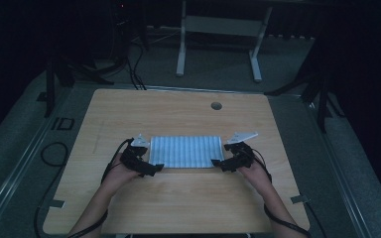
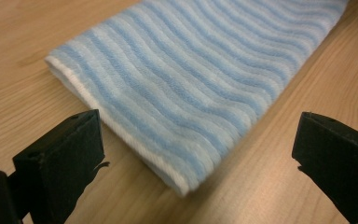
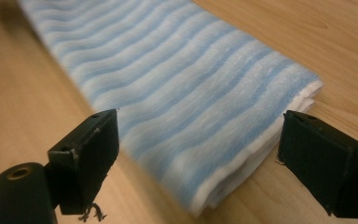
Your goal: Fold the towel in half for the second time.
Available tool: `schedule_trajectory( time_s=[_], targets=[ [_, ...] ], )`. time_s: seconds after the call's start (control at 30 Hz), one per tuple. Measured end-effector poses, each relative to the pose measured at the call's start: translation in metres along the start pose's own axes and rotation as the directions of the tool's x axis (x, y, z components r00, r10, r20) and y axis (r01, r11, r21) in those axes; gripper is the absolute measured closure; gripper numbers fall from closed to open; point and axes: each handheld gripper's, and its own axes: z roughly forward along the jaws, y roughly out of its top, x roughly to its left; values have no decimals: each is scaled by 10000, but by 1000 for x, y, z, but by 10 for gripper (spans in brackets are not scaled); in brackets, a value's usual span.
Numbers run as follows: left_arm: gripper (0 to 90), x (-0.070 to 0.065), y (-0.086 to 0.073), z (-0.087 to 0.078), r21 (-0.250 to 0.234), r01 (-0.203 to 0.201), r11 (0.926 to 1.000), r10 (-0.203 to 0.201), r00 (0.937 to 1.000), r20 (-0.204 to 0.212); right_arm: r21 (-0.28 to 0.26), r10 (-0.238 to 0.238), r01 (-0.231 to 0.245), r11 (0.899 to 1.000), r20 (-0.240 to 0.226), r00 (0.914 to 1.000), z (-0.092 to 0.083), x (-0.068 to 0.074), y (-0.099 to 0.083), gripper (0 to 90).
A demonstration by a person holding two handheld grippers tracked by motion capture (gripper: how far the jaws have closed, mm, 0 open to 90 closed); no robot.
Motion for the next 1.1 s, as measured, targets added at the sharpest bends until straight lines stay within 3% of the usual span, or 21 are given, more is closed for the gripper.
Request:
schedule_trajectory(
  time_s=[0.03,0.17,0.3,0.5,0.63,0.77,0.97,1.1],
  targets=[
    [19,-1,-3,-2,-74,130,9999,-129,9999,95,-48,-26,26,10000,-71,10000,-2,0,-2,119],
    [19,-4,-13,-7,111,-75,9999,76,9999,-116,-214,-87,87,9997,16,10000,-14,-1,-16,119],
    [19,-4,-24,-15,174,-24,9998,26,9999,-127,-241,28,-24,9997,158,9999,-29,-4,-32,122],
    [19,-2,-40,-26,-159,231,9996,-239,9985,-488,-132,188,-178,9998,755,9970,-44,-10,-50,132],
    [19,2,-56,-33,-101,614,9981,-621,9935,-951,-430,839,-805,9958,869,9927,-61,-17,-68,134],
    [19,3,-67,-39,-1,650,9979,-644,9899,-1264,-651,1075,-1011,9927,1050,9886,-72,-20,-81,134],
    [19,4,-79,-50,-360,985,9945,-1023,9862,-1299,-662,1299,-1209,9905,1549,9794,-83,-20,-104,123],
    [19,7,-86,-56,-597,1212,9908,-1280,9836,-1271,-983,1612,-1467,9843,1606,9738,-91,-18,-116,123]
  ],
)
